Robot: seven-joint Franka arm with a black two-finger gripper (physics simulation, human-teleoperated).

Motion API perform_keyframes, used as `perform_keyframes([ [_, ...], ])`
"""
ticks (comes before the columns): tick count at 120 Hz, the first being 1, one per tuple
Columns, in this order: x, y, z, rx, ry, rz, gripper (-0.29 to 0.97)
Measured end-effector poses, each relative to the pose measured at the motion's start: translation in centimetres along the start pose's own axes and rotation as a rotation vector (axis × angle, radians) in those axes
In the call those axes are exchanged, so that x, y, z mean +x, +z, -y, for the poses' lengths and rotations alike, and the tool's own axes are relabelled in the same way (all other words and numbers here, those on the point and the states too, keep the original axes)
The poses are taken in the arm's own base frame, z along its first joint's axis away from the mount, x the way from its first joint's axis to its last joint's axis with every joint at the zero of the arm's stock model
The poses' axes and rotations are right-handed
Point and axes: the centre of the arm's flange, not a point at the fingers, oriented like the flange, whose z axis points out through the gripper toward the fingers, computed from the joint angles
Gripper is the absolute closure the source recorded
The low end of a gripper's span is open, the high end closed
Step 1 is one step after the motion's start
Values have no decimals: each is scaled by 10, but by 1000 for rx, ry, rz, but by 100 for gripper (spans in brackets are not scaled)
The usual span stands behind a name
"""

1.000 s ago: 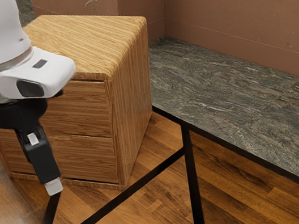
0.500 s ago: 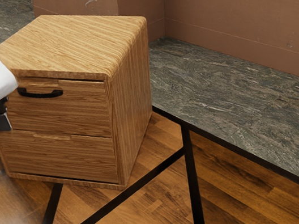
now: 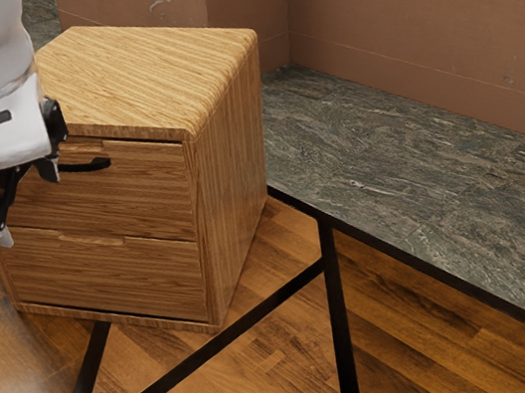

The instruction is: Pull the drawer handle with one arm to open the drawer

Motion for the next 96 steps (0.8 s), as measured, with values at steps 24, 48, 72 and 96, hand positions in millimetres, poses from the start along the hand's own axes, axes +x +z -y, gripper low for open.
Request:
perform_keyframes([
  [24, 3, 0, 2, -18, -40, -88, 0],
  [48, 1, 4, 4, -27, -145, -96, 0],
  [72, -11, 11, 12, -10, -250, -49, 0],
  [96, -12, 23, 27, 17, -329, -24, 0],
])
